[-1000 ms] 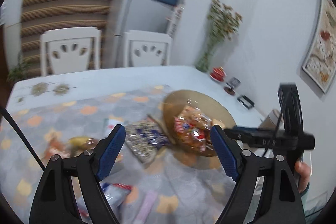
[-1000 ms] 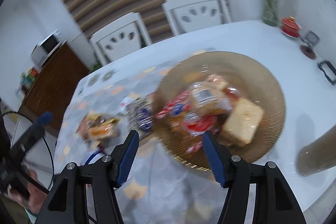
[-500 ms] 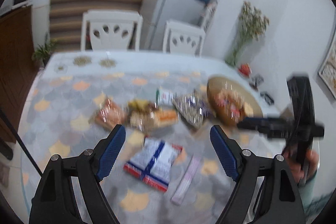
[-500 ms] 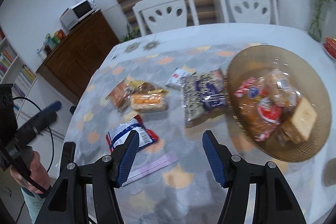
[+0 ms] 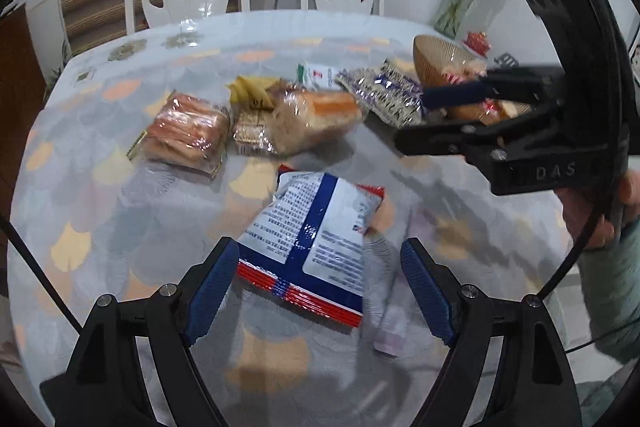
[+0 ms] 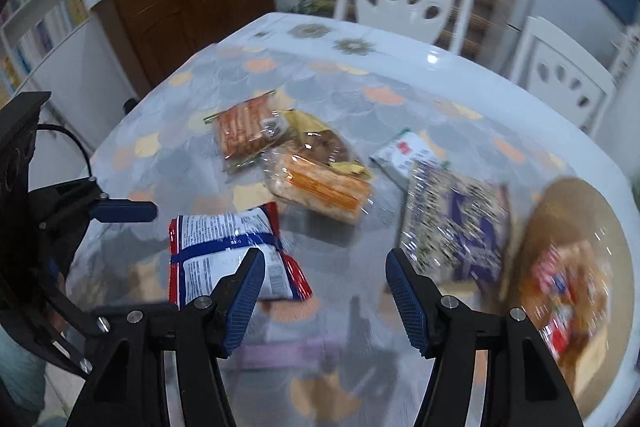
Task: Organize snacks
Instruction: 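Grasp the blue-white biscuit bag with the left tool while the right tool grasps the rice cracker pack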
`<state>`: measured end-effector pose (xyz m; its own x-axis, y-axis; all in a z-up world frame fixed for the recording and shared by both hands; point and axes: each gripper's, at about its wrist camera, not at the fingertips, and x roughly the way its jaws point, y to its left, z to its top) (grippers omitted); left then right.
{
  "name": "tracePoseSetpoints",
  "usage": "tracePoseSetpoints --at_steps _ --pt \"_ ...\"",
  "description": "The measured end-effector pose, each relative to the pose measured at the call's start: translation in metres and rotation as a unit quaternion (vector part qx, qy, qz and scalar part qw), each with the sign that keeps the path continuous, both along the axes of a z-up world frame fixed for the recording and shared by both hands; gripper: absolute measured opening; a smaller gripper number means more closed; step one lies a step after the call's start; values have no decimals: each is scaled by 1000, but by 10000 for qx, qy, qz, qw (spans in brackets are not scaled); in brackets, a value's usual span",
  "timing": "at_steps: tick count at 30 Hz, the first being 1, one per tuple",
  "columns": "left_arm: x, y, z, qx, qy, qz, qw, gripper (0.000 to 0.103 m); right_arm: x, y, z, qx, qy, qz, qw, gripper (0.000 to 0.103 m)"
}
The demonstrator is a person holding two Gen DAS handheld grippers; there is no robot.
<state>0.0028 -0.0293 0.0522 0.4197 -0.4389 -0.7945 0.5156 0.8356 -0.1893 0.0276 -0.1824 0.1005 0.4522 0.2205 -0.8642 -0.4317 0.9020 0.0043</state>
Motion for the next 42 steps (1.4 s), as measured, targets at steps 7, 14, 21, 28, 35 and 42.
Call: tracePoseSetpoints --at_steps 7,14,21,28,35,42 --pt "4 -8 -19 90 152 -317 9993 82 23 4 -11 25 -389 583 9975 61" --pt "7 -10 -28 209 60 -344 9992 82 46 16 -35 -87 -311 964 9948 71" --pt "12 -12 -32 331 22 -242 9992 82 68 28 -46 -84 -227 1016 9945 78" --pt "16 -12 -33 170 -19 -196 9997 80 62 23 -54 -47 -116 740 9972 53" --pt "5 -11 -20 47 -215 -137 9997 46 40 -5 -49 613 41 155 9980 43" --pt "1 -15 -13 172 -300 -15 9994 50 3 -35 -23 1079 -73 -391 9934 33"
